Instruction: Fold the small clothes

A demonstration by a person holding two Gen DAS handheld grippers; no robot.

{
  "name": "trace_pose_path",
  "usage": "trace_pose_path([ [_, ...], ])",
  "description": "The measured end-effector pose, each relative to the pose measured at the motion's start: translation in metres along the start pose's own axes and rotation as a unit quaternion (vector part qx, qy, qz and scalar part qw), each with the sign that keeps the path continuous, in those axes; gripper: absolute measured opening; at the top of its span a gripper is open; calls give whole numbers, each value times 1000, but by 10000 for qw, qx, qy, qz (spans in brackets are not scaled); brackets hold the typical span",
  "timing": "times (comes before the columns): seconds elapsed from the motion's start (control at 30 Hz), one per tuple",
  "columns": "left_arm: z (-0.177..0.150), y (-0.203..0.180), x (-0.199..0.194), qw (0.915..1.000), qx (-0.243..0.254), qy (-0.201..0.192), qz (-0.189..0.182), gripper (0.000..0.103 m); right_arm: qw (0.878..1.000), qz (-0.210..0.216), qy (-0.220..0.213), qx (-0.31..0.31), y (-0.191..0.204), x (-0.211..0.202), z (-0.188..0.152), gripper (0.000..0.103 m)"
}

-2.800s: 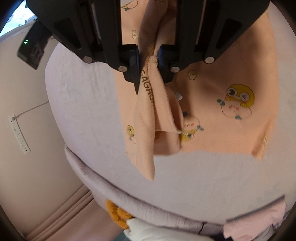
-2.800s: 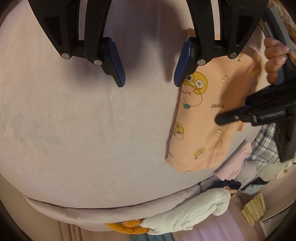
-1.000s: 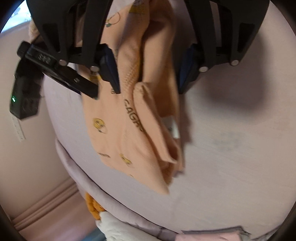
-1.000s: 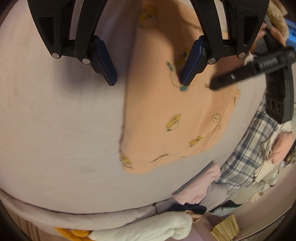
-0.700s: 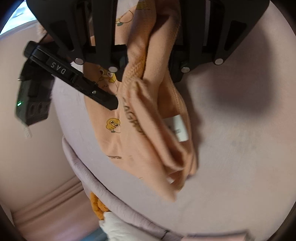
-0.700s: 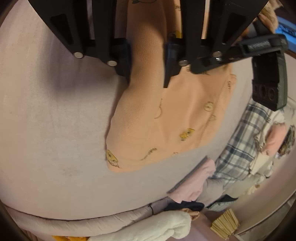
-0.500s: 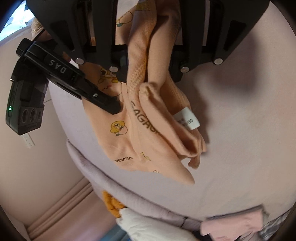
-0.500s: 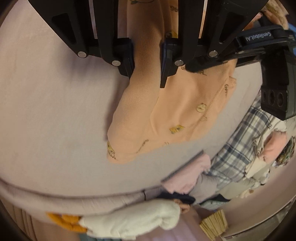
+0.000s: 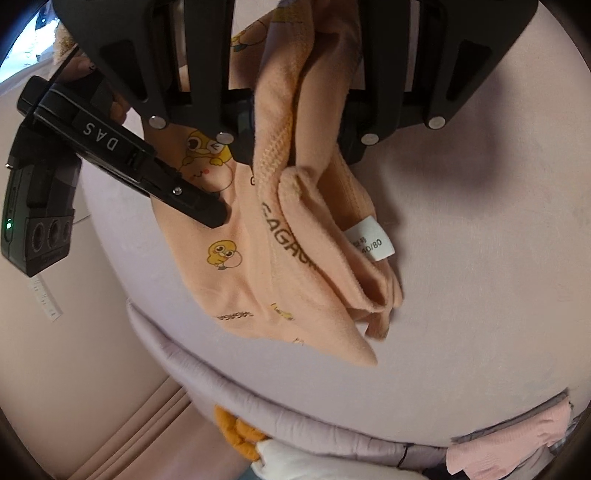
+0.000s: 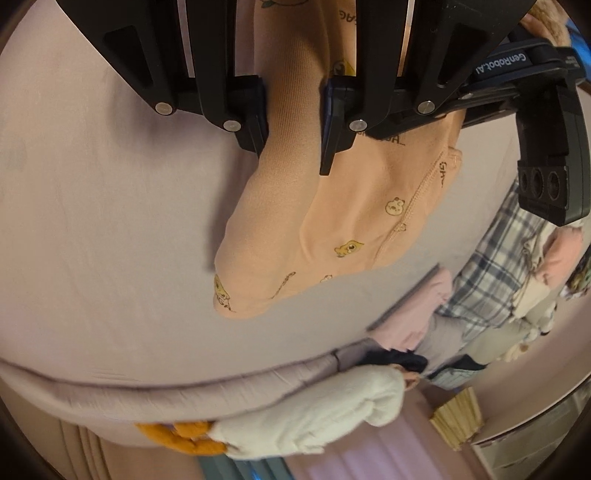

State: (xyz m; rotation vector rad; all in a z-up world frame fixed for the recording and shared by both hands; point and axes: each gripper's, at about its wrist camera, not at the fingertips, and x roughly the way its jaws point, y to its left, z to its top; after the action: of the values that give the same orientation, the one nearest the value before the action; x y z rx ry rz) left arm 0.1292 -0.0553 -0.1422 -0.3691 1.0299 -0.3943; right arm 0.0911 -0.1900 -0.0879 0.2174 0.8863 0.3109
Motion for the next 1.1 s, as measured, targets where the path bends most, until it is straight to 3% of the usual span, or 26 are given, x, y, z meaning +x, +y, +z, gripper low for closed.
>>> trace_pose_path([
  [0.17, 1, -3, 5, 9995, 130, 13, 292, 38, 9999, -92, 101, 65, -4, 3, -2, 25],
  [0.3, 5, -6, -2, 9981, 151, -37, 599, 47, 9993, -372, 35, -3, -2, -6, -2, 40],
  [0.37, 4, -8, -12, 9962, 275, -171, 811, 58, 9989, -452, -58, -48, 0, -15, -3, 44],
  [0.43, 4, -11, -22, 9939, 365, -323, 990, 76, 9986, -479, -201, -52, 0, -26, -3, 57],
  [0.47, 3, -13, -33, 9922, 423, -486, 1065, 77, 9981, -514, -330, -58, 2, -36, -3, 66],
  [0.63, -1, -18, -71, 9897, 414, -915, 1018, 98, 9943, -614, -857, -139, 10, -75, -3, 81],
  [0.8, -6, -28, -102, 9852, 462, -1291, 1029, 103, 9895, -752, -1217, -223, 20, -105, -9, 88],
  [1.1, -30, -40, -125, 9784, 681, -1518, 1227, 103, 9872, -823, -1331, -312, 33, -115, -21, 93],
])
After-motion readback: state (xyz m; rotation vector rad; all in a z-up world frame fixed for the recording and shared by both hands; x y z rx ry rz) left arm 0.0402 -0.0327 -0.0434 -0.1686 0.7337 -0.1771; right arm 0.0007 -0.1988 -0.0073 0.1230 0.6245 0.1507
